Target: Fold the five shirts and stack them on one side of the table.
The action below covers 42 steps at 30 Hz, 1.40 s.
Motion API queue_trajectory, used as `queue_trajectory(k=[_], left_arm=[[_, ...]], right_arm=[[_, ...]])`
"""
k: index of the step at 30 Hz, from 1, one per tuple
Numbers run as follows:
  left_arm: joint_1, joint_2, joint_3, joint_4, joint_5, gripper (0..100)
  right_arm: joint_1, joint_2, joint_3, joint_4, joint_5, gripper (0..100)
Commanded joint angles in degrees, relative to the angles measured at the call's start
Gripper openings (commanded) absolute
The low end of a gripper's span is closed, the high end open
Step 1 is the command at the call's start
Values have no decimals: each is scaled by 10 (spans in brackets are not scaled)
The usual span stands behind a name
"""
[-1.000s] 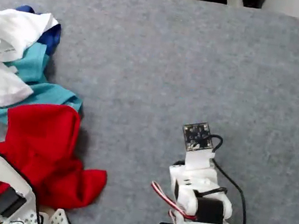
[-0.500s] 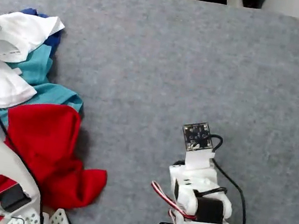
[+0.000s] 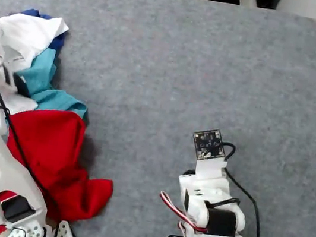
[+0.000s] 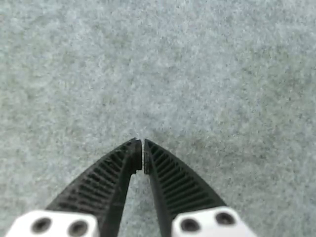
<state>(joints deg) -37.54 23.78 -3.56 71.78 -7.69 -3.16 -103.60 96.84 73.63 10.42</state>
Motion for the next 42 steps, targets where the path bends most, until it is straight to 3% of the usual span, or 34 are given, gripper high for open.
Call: queue_trajectory(k=[1, 2, 5, 8, 14, 17, 20, 25, 29, 32, 37, 42], left_arm=[[-7, -27, 52, -120, -8, 84], [-11, -27, 53, -145, -9, 20], [-30, -30, 52, -211, -4, 70], [-53, -33, 26, -267, -4, 23], [-114, -33, -138, -266, 4, 29], [-138, -33, -191, -265, 54, 29], [-148, -33, -225, -204, 72, 48], [-148, -33, -325, 5, 74, 262], [-145, -33, -421, 149, 72, 263], [-147, -33, -496, 280, 76, 263], [-213, -47, -487, 291, 74, 264], [-258, -103, -352, 291, 24, 263]], right_arm=[[5, -38, -3, -1, -4, 15], [5, -38, -3, -1, -4, 15], [5, -38, -3, -1, -4, 15], [5, -38, -3, -1, -4, 15], [5, -38, -3, -1, -4, 15], [5, -38, -3, -1, -4, 15], [5, -43, -3, -4, -1, 15], [26, -40, -4, -42, 24, 15], [44, -44, -15, -41, 108, 18], [11, -39, -66, -62, 140, 18], [-39, -26, -168, -47, 131, 20], [-68, 86, -226, -31, 149, 103]])
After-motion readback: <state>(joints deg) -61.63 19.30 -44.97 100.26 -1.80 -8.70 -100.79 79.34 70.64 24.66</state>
